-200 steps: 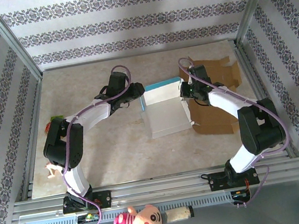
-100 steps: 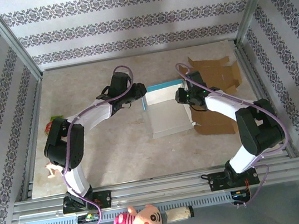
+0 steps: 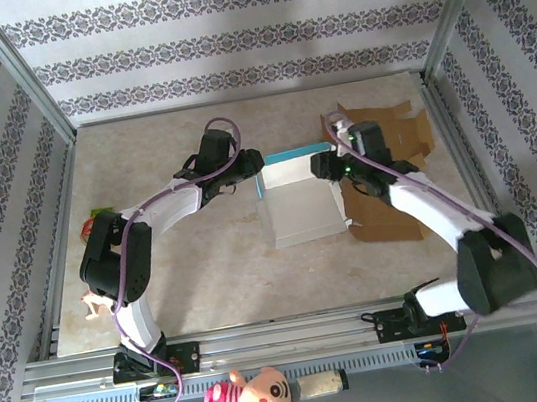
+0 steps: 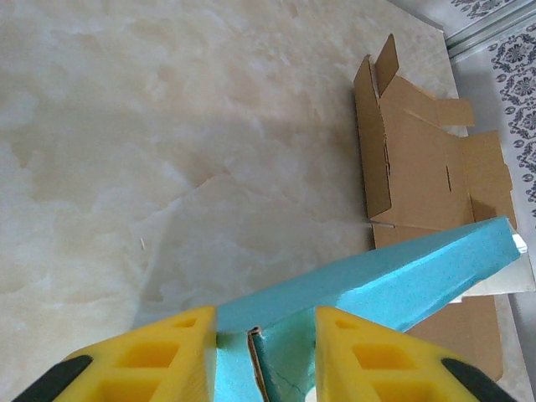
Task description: Fold the paper box
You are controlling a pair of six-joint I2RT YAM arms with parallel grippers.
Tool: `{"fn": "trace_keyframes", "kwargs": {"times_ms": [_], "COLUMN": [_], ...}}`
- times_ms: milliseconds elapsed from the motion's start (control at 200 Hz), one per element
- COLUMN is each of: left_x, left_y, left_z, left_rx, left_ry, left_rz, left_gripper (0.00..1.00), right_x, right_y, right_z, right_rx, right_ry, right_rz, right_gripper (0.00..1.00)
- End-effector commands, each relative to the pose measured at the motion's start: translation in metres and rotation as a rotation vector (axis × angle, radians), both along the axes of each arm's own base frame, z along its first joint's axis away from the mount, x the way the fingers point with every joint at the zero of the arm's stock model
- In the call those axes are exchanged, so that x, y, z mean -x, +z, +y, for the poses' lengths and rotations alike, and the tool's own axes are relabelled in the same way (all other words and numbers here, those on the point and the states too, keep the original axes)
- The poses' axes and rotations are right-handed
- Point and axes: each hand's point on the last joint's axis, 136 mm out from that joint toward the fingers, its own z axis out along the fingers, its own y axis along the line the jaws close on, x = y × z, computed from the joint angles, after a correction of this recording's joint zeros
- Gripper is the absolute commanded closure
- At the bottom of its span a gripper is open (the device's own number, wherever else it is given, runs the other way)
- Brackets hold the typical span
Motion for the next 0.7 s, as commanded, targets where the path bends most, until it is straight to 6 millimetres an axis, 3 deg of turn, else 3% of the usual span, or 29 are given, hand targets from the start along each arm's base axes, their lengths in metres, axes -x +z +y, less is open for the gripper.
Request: {"fn": "trace_keyframes", "kwargs": {"times_ms": [0, 50, 110, 250, 325, 565, 695], "left_x": [0.015, 0.015, 0.015, 0.013, 0.012, 0.007, 0.005], "left_y": [-0.03, -0.029, -0.03, -0.031, -0.031, -0.033, -0.03], "left_z": [-0.008, -0.009, -0.01, -0.015, -0.018, -0.023, -0.025], "left_rx": [-0.055, -0.052, -0.048, -0.034, -0.024, -0.037, -0.043], "left_ry": [-0.055, -0.057, -0.058, -0.063, -0.068, -0.099, -0.117], "left_rz": [0.073, 0.071, 0.069, 0.068, 0.066, 0.047, 0.035], "left_gripper": [0.68, 0.68, 0.68, 0.68, 0.68, 0.68, 0.68], "right_x": [0.006, -0.001, -0.01, -0.039, -0.05, -0.06, -0.052], "right_y": [0.039, 0.043, 0.033, -0.02, -0.037, -0.059, -0.067], "right_z": [-0.023, -0.038, -0.05, -0.068, -0.075, -0.078, -0.062], "right_rx": [0.111, 0.211, 0.294, 0.555, 0.624, 0.479, 0.432], "right_ry": [0.068, 0.082, 0.157, 0.286, 0.357, 0.481, 0.595], "right_rz": [-0.217, -0.309, -0.357, -0.281, -0.225, -0.249, -0.288], "right_gripper": [0.44, 0.4, 0.38, 0.37, 0.38, 0.42, 0.45]}}
